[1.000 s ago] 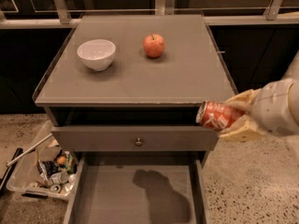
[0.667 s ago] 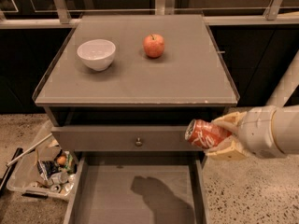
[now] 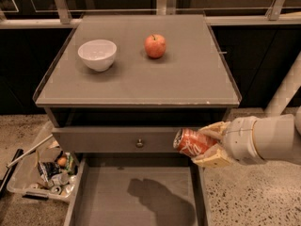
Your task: Place coke can into middle drawer
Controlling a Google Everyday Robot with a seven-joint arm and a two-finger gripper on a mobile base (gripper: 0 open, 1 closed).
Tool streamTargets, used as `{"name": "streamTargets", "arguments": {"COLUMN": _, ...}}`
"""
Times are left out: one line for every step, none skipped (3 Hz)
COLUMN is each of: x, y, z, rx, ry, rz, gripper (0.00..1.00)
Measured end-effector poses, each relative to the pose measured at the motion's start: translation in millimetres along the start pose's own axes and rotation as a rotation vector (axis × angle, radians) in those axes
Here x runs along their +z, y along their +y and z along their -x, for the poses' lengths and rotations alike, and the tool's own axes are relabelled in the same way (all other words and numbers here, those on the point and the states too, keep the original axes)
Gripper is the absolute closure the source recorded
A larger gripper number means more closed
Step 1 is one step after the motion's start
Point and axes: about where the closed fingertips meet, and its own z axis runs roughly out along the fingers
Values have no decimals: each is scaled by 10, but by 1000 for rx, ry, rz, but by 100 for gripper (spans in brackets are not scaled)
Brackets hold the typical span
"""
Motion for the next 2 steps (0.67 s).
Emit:
{"name": "streamTargets", "arguments": {"x": 324, "y": 165, "z": -31, "rx": 5, "ry": -9, "rz": 38, "gripper": 100}}
{"name": "streamTargets", "arguments": {"x": 883, "y": 402, "z": -142, "rx": 44, "ry": -36, "rz": 86, "gripper": 100}}
